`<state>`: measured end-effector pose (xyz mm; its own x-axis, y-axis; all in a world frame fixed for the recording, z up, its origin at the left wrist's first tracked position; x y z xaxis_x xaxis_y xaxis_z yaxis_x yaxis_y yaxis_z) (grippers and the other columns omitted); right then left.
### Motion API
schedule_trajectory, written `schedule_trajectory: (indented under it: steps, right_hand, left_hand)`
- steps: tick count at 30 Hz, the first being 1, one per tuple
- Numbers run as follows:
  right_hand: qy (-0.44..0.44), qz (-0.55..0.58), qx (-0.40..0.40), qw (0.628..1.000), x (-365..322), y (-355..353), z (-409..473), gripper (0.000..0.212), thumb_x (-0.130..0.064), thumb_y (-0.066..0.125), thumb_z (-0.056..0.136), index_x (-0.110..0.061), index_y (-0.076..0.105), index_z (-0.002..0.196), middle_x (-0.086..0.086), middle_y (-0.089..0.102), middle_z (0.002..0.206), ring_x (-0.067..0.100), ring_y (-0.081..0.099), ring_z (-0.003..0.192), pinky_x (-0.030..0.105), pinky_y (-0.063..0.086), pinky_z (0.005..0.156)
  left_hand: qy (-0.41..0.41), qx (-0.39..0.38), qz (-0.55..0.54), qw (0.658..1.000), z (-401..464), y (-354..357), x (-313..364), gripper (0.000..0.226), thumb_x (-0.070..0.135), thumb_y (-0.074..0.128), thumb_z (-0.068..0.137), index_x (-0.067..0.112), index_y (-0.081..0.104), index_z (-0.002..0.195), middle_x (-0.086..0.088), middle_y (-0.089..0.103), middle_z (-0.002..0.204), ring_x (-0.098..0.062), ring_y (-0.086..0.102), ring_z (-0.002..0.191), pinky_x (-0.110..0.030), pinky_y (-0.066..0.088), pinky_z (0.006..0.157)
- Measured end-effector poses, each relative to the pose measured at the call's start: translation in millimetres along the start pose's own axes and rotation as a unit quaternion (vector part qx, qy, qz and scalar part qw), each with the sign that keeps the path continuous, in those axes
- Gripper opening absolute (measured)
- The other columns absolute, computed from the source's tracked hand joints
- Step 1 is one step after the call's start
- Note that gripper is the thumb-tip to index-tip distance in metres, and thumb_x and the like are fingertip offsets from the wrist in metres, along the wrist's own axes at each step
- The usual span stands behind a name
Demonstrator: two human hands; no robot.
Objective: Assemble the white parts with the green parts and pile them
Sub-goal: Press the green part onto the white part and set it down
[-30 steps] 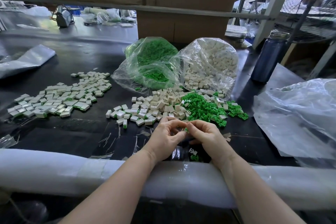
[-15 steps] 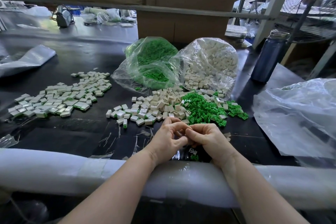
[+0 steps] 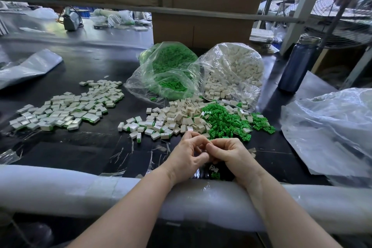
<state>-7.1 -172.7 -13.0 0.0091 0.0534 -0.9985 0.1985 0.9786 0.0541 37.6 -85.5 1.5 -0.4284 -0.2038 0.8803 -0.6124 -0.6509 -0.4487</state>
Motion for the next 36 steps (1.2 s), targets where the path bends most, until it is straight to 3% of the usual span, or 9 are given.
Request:
schedule_trajectory:
  steps: [4,11,16,22,25,28,36]
  right_hand:
    - [0.004,0.014,0.007,1.000,2.7,-3.4,0.3,0.014,-0.004,0.060,0.084,0.001,0.073,0.085,0.021,0.067,0.078,0.023,0.062,0.069,0.029,0.052,0.066]
    - [0.006,0.015,0.007,1.000,2.2,-2.8,0.4,0.014,0.000,0.060,0.083,-0.002,0.074,0.079,0.010,0.068,0.065,0.013,0.063,0.057,0.020,0.050,0.055]
    - [0.007,0.022,0.007,1.000,1.5,-2.8,0.0,0.013,-0.001,0.061,0.082,0.000,0.074,0.080,0.011,0.069,0.067,0.014,0.063,0.058,0.020,0.050,0.055]
    - [0.006,0.014,0.007,1.000,0.7,-2.5,-0.6,0.016,0.000,0.060,0.084,-0.003,0.074,0.077,0.008,0.067,0.062,0.011,0.061,0.055,0.018,0.048,0.052]
    - [0.008,0.020,-0.002,1.000,-0.1,0.2,-1.0,0.012,-0.010,0.063,0.080,-0.004,0.074,0.079,0.013,0.067,0.069,0.017,0.063,0.062,0.023,0.051,0.058]
    - [0.013,0.026,-0.012,0.999,-0.6,1.7,-1.6,0.022,-0.020,0.064,0.074,-0.001,0.072,0.083,0.015,0.066,0.071,0.019,0.061,0.063,0.024,0.052,0.059]
    - [0.009,0.011,-0.002,1.000,-2.8,-0.3,-3.2,0.017,-0.001,0.057,0.086,-0.001,0.071,0.076,0.005,0.065,0.058,0.010,0.059,0.052,0.018,0.046,0.050]
  left_hand:
    - [-0.001,-0.008,0.011,1.000,0.4,1.7,-1.1,0.021,0.003,0.058,0.083,0.024,0.059,0.086,0.003,0.041,0.104,-0.011,0.050,0.077,-0.021,0.047,0.081]
    - [0.002,-0.018,0.019,1.000,0.5,3.7,-1.6,0.017,0.006,0.059,0.084,0.023,0.059,0.088,0.006,0.041,0.102,-0.013,0.050,0.082,-0.021,0.047,0.085]
    - [0.002,-0.018,0.026,0.999,0.7,3.7,-2.0,0.018,0.007,0.059,0.084,0.024,0.058,0.087,0.007,0.042,0.102,-0.014,0.051,0.086,-0.025,0.047,0.087]
    - [0.002,-0.019,0.024,1.000,1.5,4.2,-3.2,0.018,0.007,0.059,0.084,0.025,0.058,0.086,0.006,0.043,0.103,-0.015,0.053,0.086,-0.024,0.047,0.086]
    - [0.005,-0.009,-0.002,1.000,1.3,2.4,-2.8,0.022,0.003,0.057,0.083,0.025,0.058,0.084,0.004,0.043,0.101,-0.008,0.049,0.078,-0.016,0.045,0.077]
    - [0.006,-0.006,-0.019,1.000,1.0,1.5,-1.7,0.028,0.002,0.056,0.082,0.029,0.056,0.079,0.008,0.043,0.098,-0.006,0.048,0.076,-0.009,0.042,0.073]
    - [0.008,-0.012,-0.003,1.000,1.0,3.9,-1.8,0.021,0.003,0.058,0.082,0.024,0.057,0.081,0.005,0.042,0.099,-0.013,0.049,0.083,-0.011,0.042,0.077]
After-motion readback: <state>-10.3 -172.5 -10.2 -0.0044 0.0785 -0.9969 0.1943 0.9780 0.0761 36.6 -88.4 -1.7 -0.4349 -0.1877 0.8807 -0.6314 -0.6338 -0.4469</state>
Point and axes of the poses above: each hand's wrist, its own z-axis towards the middle knuckle, its own y-axis out of the palm, x = y × z, the point moved 8 cm from there along z, towards the middle knuckle
